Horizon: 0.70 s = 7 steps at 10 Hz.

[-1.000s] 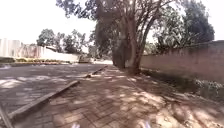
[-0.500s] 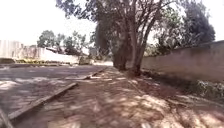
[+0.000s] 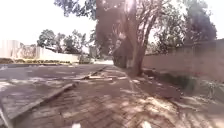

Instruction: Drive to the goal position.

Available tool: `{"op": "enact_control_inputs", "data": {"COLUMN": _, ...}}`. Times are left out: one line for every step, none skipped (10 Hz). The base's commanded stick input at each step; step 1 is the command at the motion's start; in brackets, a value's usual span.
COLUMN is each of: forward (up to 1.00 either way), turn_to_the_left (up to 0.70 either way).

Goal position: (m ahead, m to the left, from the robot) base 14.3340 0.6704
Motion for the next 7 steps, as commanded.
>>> {"op": "enact_control_inputs", "data": {"forward": 0.50, "turn_to_the_left": -0.01}}
{"op": "enact_control_inputs", "data": {"forward": 0.50, "turn_to_the_left": 0.00}}
{"op": "enact_control_inputs", "data": {"forward": 0.50, "turn_to_the_left": 0.00}}
{"op": "enact_control_inputs", "data": {"forward": 0.50, "turn_to_the_left": 0.00}}
{"op": "enact_control_inputs", "data": {"forward": 0.50, "turn_to_the_left": 0.00}}
{"op": "enact_control_inputs", "data": {"forward": 0.50, "turn_to_the_left": 0.00}}
{"op": "enact_control_inputs", "data": {"forward": 0.50, "turn_to_the_left": 0.00}}
